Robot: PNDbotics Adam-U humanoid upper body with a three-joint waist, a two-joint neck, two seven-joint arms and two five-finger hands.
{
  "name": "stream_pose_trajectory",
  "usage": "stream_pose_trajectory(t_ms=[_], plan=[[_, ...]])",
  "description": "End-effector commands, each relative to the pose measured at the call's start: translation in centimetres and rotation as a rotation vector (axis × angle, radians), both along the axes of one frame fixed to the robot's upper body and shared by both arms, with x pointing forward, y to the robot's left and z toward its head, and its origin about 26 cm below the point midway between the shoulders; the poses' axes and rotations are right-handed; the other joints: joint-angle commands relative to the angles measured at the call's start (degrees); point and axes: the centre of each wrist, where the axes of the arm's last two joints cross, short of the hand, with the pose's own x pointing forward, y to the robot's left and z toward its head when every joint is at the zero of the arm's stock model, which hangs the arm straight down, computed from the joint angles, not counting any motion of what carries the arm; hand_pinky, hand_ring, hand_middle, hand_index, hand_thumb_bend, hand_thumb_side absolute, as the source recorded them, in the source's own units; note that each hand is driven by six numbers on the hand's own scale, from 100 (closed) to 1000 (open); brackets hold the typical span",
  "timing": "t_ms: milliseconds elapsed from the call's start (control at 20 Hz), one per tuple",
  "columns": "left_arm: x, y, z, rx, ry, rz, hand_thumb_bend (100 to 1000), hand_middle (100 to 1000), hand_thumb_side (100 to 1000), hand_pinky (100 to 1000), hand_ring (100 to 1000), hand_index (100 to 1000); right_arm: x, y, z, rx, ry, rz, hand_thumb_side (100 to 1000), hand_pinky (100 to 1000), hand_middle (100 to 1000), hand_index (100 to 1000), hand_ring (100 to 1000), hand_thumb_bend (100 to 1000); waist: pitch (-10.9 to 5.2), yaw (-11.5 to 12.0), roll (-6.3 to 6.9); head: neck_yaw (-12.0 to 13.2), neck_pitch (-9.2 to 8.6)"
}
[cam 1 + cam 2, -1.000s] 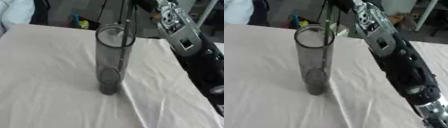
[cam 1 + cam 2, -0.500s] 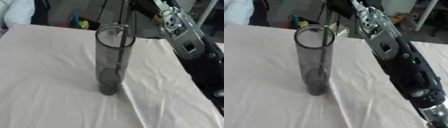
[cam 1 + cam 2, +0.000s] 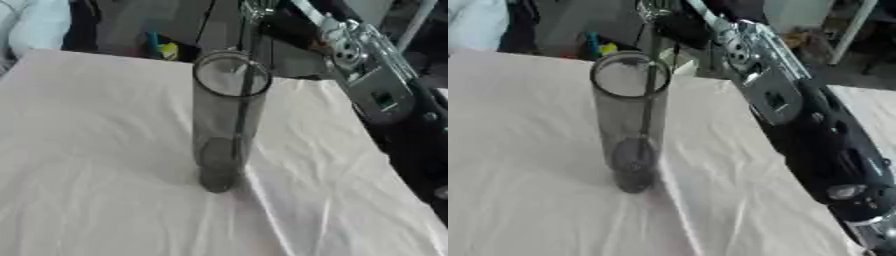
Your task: Arrange flowers into the vase.
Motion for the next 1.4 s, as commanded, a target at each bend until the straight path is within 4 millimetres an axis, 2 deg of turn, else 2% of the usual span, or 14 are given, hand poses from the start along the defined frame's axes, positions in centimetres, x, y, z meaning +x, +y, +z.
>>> stream_pose_trajectory(t_ms=[50,550,1000,1400], plan=[[-0.4,0.2,0.8,0.013,-0.030,-0.001,100,908,1000,734,850,957,-0.6,-0.7,1.4,-0.055,-0.024,-0.014,1000,676,767,748,839,100,-0.39,0.03,-0.27,0.06,-0.58],[-0.4,0.1,0.8,0.016,-0.031,-0.002,100,908,1000,734,851,957,-1.4,-0.8,2.3,-0.179,0.027,0.017,1000,720,821,811,879,100,-0.42,0.19,-0.41,0.25,-0.51],[-0.4,0.1,0.9,0.016,-0.033,-0.005,100,908,1000,734,851,956,-2.5,-0.6,3.2,-0.204,0.039,0.073,1000,727,827,834,885,100,-0.47,0.24,-0.49,0.35,-0.68],[-0.4,0.1,0.9,0.015,-0.032,-0.005,100,908,1000,734,852,956,-2.7,-0.9,3.2,-0.220,0.079,0.083,1000,735,840,872,901,100,-0.49,0.03,-0.35,0.40,-0.85]])
